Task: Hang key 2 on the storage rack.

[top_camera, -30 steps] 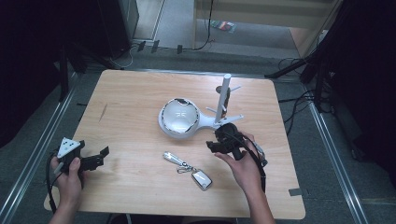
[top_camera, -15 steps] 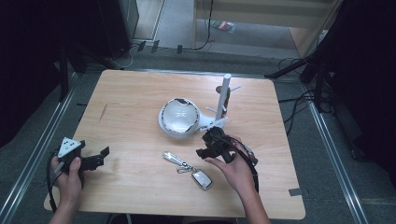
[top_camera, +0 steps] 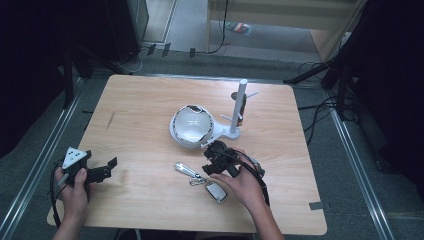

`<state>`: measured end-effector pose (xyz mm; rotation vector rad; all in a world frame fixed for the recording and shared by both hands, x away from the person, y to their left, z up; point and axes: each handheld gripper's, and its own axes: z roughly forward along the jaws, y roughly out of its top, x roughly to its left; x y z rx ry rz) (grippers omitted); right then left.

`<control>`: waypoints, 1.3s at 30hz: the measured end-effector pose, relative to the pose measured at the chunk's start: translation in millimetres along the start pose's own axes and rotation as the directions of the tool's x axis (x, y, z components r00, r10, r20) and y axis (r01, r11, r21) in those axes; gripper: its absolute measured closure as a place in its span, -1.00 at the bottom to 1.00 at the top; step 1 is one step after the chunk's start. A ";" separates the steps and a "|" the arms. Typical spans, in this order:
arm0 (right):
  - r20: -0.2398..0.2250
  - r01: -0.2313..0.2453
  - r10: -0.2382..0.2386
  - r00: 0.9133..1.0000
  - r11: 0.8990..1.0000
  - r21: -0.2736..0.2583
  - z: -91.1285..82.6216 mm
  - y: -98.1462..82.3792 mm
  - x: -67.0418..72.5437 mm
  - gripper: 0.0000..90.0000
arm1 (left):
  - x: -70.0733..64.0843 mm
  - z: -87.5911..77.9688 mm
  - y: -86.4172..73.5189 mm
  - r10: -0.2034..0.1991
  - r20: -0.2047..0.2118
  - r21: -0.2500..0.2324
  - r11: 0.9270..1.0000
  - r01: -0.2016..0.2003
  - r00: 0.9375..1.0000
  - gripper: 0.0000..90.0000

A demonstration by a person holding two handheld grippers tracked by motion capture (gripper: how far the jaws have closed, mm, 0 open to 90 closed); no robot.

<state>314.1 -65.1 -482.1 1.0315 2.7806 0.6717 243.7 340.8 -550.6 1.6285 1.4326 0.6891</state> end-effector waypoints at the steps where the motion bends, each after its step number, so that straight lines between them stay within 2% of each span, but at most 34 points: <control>1: 0.000 0.000 0.000 1.000 1.000 0.003 1.2 0.5 1.1 0.37 | 0.1 0.0 0.0 -0.001 0.001 -0.001 1.000 0.001 1.000 -1.00; 8: -0.013 0.056 -0.056 0.998 0.998 0.014 12.7 5.9 7.6 0.42 | -0.3 0.0 0.0 0.001 -0.001 -0.001 1.000 -0.001 1.000 -1.00; 12: -0.023 0.055 -0.054 0.998 0.998 0.020 16.2 8.5 12.0 0.42 | -0.4 0.1 0.0 0.002 -0.002 0.000 1.000 -0.002 1.000 -1.00; 20: -0.037 0.098 -0.097 0.995 0.995 0.030 27.4 12.9 24.0 0.43 | -0.3 -0.1 0.0 0.003 -0.001 -0.002 1.000 -0.003 1.000 -1.00; 37: -0.042 0.116 -0.115 0.993 0.992 0.041 45.1 14.0 32.2 0.42 | -0.1 0.0 0.0 0.001 0.000 0.000 1.000 -0.001 1.000 -1.00; 39: -0.031 0.115 -0.114 0.993 0.993 0.040 46.1 13.8 33.2 0.45 | 0.0 0.0 0.0 0.000 0.002 0.000 1.000 0.000 1.000 -1.00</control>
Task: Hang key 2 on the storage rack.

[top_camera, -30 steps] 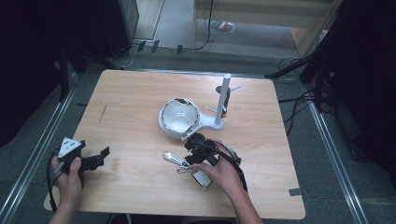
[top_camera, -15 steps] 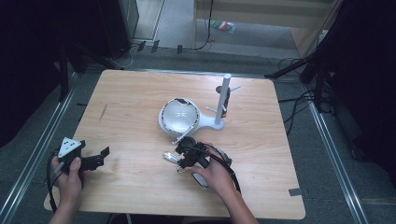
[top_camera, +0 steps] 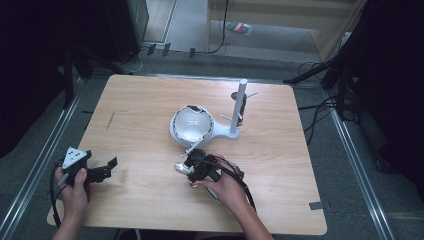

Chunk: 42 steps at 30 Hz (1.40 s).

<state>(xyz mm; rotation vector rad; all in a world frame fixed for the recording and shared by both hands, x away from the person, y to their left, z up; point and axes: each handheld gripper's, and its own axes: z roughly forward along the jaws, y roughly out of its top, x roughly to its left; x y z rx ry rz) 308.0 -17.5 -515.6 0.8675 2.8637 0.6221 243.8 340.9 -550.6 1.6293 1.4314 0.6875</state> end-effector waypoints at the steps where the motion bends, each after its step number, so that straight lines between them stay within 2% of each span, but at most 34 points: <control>1: 0.013 -0.001 0.001 1.000 1.000 -0.001 0.7 0.0 1.0 0.46 | 0.1 0.0 0.0 0.000 0.000 -0.001 1.000 0.000 1.000 -1.00; 2: 0.032 0.005 -0.004 0.999 1.000 -0.012 1.4 -0.3 2.2 0.49 | 0.1 0.1 0.0 -0.001 0.000 -0.001 1.000 0.001 1.000 -1.00; 6: 0.039 -0.010 0.011 0.999 1.000 -0.019 2.3 0.2 4.1 0.57 | 0.1 0.1 0.0 -0.001 0.001 -0.001 1.000 0.001 1.000 -1.00; 8: 0.053 -0.023 0.025 0.998 0.999 -0.028 2.5 -0.1 3.8 0.69 | 0.0 0.1 0.0 0.000 0.001 0.000 1.000 0.000 1.000 -1.00; 14: 0.067 -0.069 0.073 0.995 0.995 -0.066 -2.1 -6.4 -3.7 0.72 | 0.0 0.2 0.0 0.000 0.001 0.000 1.000 0.000 1.000 -1.00; 16: 0.061 -0.099 0.104 0.993 0.991 -0.085 -7.9 -8.9 -8.1 0.72 | 0.1 0.2 0.0 0.000 0.001 0.000 1.000 0.000 1.000 -1.00; 18: 0.055 -0.107 0.114 0.992 0.988 -0.112 -12.4 -10.9 -11.8 0.72 | 0.1 0.2 0.0 -0.001 0.002 0.000 1.000 0.001 1.000 -1.00; 22: 0.031 -0.137 0.145 0.989 0.974 -0.180 -23.8 -16.2 -17.8 0.72 | 0.2 0.2 0.0 0.000 0.002 0.001 1.000 0.000 1.000 -1.00; 25: 0.026 -0.156 0.166 0.986 0.962 -0.225 -32.3 -20.0 -20.6 0.72 | 0.0 0.2 0.0 -0.001 0.002 0.000 1.000 0.001 1.000 -1.00; 29: -0.007 -0.179 0.184 0.983 0.942 -0.284 -43.1 -24.6 -25.2 0.72 | 0.3 0.1 0.0 -0.001 0.003 0.000 1.000 0.001 1.000 -1.00; 34: -0.059 -0.204 0.196 0.979 0.910 -0.362 -57.6 -31.3 -30.0 0.72 | 0.3 0.3 0.0 -0.002 0.005 0.000 1.000 0.002 1.000 -1.00; 36: -0.065 -0.219 0.211 0.975 0.890 -0.399 -64.4 -34.9 -32.8 0.73 | 0.4 0.2 0.0 -0.002 0.005 0.001 1.000 0.002 1.000 -1.00; 37: -0.063 -0.221 0.214 0.975 0.885 -0.409 -66.6 -36.1 -33.8 0.73 | 0.5 0.0 0.1 -0.002 0.006 0.002 1.000 0.002 1.000 -1.00; 38: -0.060 -0.227 0.223 0.973 0.876 -0.426 -70.1 -37.9 -35.1 0.73 | 0.6 0.1 0.1 -0.003 0.007 0.002 1.000 0.003 1.000 -1.00; 42: -0.067 -0.239 0.235 0.970 0.856 -0.458 -79.4 -42.5 -39.9 0.73 | 0.5 0.1 0.1 -0.002 0.008 0.003 1.000 0.002 1.000 -1.00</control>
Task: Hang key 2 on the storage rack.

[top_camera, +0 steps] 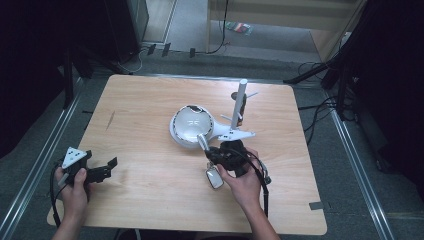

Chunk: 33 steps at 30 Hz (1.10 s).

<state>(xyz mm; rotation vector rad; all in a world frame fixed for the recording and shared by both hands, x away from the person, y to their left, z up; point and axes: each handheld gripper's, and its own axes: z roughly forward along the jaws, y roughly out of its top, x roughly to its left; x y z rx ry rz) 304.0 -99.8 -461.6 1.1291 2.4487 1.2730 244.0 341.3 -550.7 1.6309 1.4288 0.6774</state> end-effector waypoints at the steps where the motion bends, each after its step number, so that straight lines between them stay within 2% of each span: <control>1: 0.000 -0.002 0.002 1.000 1.000 -0.008 -2.2 0.4 -1.4 0.73 | -0.1 0.1 -0.1 0.000 -0.001 -0.002 1.000 0.000 1.000 -1.00; 5: 0.007 -0.011 0.011 1.000 0.999 -0.039 -10.5 1.6 -5.2 0.73 | -0.6 0.0 -0.1 0.001 -0.014 -0.002 1.000 -0.001 1.000 -0.90; 13: 0.009 -0.019 0.020 1.000 0.990 -0.137 -27.4 2.8 -15.2 0.73 | -0.7 -0.2 -0.1 -0.001 -0.019 -0.004 1.000 0.001 1.000 -0.89; 24: 0.035 -0.034 0.043 0.998 0.978 -0.208 -45.2 4.1 -27.6 0.72 | -0.5 -0.6 -0.2 -0.005 -0.021 -0.007 1.000 0.004 1.000 -0.90; 33: 0.042 -0.050 0.062 0.997 0.968 -0.246 -52.2 3.2 -36.3 0.73 | -0.4 -1.2 -0.4 -0.007 -0.024 -0.010 1.000 0.007 1.000 -0.92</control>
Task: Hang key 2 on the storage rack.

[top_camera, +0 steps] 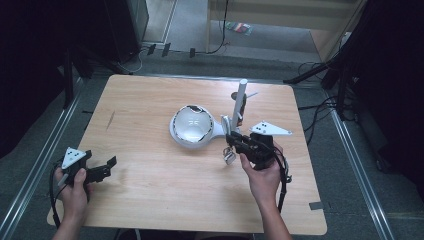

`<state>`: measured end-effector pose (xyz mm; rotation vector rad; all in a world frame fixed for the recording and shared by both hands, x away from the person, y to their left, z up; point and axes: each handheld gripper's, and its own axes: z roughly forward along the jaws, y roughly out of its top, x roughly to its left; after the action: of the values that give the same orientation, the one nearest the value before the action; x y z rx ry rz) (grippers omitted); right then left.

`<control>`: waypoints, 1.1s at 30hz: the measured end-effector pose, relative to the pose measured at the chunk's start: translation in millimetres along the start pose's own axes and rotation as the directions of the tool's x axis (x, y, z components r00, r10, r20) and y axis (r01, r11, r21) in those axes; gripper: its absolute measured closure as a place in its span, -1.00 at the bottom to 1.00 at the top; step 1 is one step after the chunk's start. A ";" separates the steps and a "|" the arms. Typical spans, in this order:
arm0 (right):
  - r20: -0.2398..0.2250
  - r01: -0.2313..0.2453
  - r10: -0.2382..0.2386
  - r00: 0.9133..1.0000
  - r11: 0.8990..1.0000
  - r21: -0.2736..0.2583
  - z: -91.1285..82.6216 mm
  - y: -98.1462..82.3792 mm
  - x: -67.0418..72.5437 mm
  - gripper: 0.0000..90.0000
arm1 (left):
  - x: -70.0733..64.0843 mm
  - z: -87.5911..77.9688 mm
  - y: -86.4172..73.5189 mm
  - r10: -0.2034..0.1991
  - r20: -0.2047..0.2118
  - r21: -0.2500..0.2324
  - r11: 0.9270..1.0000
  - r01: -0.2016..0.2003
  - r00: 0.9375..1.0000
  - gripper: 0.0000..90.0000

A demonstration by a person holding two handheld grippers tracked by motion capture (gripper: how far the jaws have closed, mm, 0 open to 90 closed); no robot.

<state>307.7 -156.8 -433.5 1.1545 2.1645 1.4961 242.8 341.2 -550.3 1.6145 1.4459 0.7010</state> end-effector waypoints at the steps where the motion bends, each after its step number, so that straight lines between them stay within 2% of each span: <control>1: -0.002 0.000 0.000 1.000 1.000 -0.003 -0.3 0.1 -0.5 0.73 | -0.1 0.0 -0.2 0.001 -0.002 -0.003 1.000 -0.001 1.000 -0.92; 11: 0.000 -0.034 0.034 0.999 0.999 -0.034 -6.8 0.8 -12.3 0.73 | 0.2 -1.0 -0.7 -0.002 -0.003 -0.016 1.000 0.002 1.000 -0.99; 23: -0.032 -0.078 0.075 0.997 0.995 -0.067 -9.4 0.7 -29.2 0.73 | 0.1 -0.7 -0.6 -0.002 0.001 -0.015 1.000 0.002 1.000 -0.99; 33: -0.060 -0.134 0.131 0.990 0.989 -0.058 -5.3 -1.2 -44.4 0.73 | -0.1 -0.7 -0.5 0.002 0.001 -0.012 1.000 -0.002 1.000 -0.99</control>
<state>332.7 -193.1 -441.6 1.2726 2.0968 1.6574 241.9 341.3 -550.4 1.6074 1.4372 0.7089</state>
